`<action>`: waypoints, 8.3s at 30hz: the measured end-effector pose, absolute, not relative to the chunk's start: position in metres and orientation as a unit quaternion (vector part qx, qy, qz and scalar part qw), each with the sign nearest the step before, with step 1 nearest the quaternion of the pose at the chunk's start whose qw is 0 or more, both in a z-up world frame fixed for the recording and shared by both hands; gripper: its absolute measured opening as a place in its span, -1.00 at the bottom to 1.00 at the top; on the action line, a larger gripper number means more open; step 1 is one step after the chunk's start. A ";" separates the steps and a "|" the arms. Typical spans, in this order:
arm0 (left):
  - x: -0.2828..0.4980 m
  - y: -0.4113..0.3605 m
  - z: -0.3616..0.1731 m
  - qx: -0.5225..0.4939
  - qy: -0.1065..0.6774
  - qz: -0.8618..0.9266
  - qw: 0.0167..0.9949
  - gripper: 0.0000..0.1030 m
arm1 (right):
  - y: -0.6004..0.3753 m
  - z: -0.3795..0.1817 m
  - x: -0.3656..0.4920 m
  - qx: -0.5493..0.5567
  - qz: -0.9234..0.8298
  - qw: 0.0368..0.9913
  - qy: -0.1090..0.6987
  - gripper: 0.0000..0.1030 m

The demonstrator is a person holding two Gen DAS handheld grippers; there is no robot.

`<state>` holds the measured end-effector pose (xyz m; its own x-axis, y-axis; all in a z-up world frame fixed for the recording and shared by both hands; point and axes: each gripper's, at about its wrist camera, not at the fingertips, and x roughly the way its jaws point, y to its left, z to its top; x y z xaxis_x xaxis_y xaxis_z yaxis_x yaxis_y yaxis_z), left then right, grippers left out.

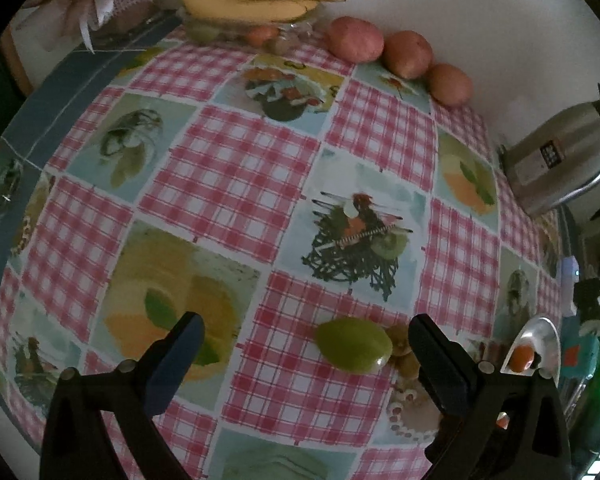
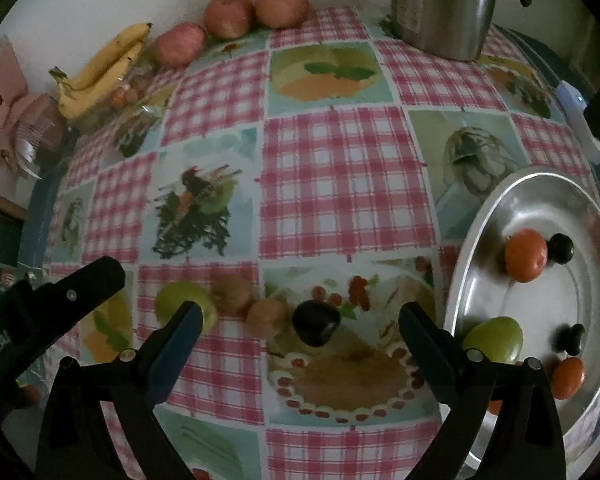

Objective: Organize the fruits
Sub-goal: 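Lower the right tool onto a dark plum while the left tool approaches a green pear, then close the right tool on the plum while the left tool grasps the green pear, then carry the dark plum and the green pear over the steel plate, then open the left tool to drop the pear while the right tool releases the plum, then move both open tools back toward the brown kiwis on the tablecloth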

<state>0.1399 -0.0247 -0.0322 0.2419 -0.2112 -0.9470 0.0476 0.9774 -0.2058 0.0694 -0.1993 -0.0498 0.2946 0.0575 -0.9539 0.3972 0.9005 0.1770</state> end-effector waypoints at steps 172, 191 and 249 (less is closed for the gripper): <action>0.031 -0.239 -0.033 0.060 0.554 -0.302 0.773 0.12 | -0.383 -0.043 -0.047 0.315 -0.274 0.729 0.542 -0.44; 0.059 -0.198 -0.015 0.019 0.576 -0.240 0.781 0.37 | -0.375 -0.015 -0.045 0.297 -0.274 0.749 0.524 -0.44; 0.085 -0.125 -0.015 0.001 0.598 -0.127 0.791 1.00 | -0.345 -0.021 -0.031 0.251 -0.266 0.752 0.548 0.91</action>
